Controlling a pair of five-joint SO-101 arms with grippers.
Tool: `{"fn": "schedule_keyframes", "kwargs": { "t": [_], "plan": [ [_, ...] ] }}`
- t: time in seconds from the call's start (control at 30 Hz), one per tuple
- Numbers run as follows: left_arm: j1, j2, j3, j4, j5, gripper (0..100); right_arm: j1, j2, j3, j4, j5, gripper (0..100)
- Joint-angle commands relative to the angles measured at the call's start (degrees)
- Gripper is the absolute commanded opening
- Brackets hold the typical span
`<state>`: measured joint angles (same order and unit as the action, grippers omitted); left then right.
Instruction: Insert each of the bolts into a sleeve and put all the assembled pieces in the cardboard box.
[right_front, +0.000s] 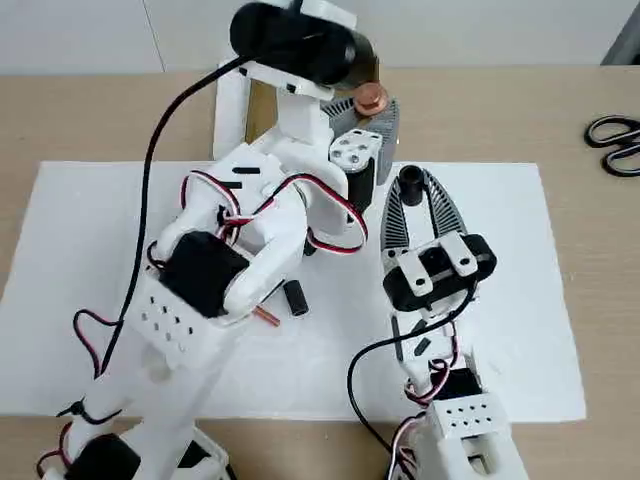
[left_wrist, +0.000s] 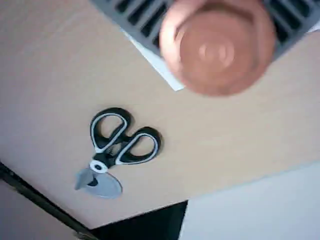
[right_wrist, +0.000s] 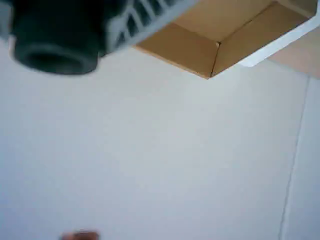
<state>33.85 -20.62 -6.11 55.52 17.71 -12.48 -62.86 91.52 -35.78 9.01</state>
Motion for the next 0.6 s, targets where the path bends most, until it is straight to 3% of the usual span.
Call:
{"fn": "schedule_keyframes", "kwargs": {
  "t": [0.0,0.57],
  "plan": [
    [1.0,1.9,-3.0,1.8,0.4,1,-0.3,-1.4,-1.0,-1.5,-0.5,0.4],
    [4.1,5.1,-2.8,3.9,0.5,1,-1.0,-0.9,-3.2,-1.1,-0.1,0.4]
  ]
}}
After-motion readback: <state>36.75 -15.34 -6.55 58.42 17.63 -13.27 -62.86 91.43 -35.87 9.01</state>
